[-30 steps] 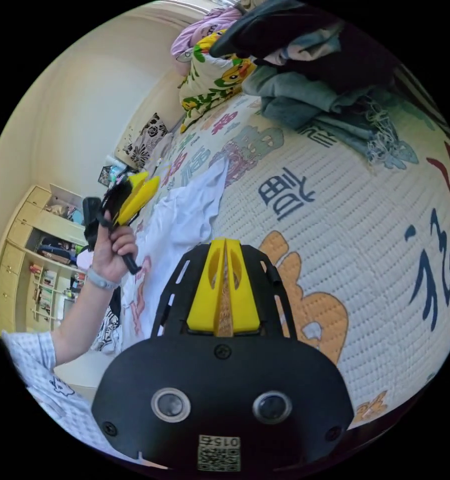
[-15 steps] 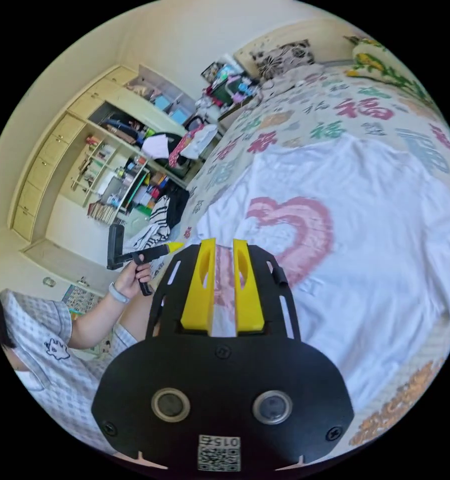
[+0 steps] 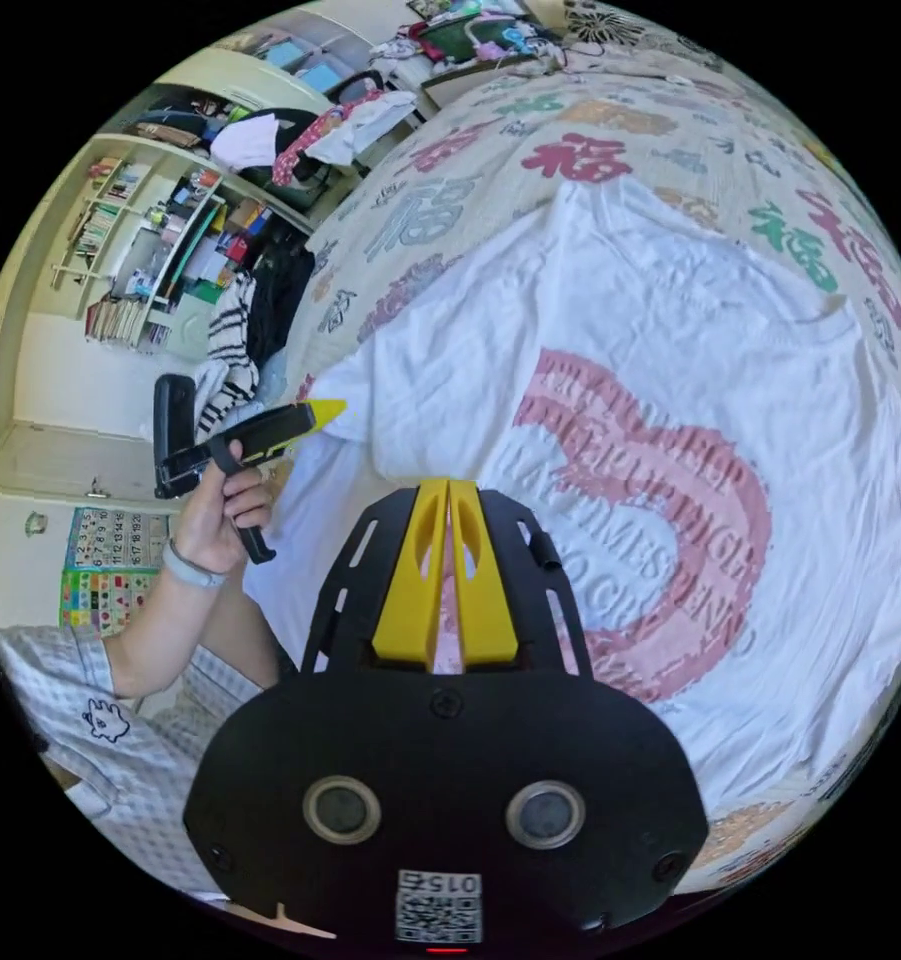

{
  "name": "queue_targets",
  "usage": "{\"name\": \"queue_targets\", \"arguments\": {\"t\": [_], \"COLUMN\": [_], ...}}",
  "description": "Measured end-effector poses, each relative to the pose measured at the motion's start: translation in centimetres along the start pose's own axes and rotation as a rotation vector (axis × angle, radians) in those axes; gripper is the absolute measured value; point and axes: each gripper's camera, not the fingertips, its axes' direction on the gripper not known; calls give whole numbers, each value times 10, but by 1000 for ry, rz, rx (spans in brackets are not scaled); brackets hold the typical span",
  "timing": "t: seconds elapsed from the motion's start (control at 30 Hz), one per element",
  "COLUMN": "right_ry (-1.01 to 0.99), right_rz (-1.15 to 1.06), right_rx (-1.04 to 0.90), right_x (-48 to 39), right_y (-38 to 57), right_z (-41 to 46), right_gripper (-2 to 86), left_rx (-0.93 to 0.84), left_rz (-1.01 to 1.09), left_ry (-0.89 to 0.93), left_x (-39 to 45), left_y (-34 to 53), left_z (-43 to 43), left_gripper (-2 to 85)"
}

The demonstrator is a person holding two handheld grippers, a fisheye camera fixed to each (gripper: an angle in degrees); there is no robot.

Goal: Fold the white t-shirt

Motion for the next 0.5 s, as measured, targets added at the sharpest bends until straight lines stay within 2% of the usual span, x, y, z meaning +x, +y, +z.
{"name": "queue_targets", "arguments": {"t": [0.13,0.23,0.37,0.5], "right_ry": [-16,105,-56,-124], "right_rz": [-18,-93,-27,29], "right_rx": [117,42,-85,-156], "right_x": [-23,-53,-64,-76], "right_y": [-50,-92,-90,-79], "right_z": [-41,-50,-23,16], "right_gripper": [-8,-2,46,61], "left_rx": [164,129,88,84], "left_rz": [-53,-89,-99,-134], "left_ry": [81,136,169,245], "left_x": [-45,-79,-108,-135], "left_y": [-4,-9,0,15], "left_z": [-77,-102,-119,-142], "left_gripper": [-2,-3,-3,-4]}}
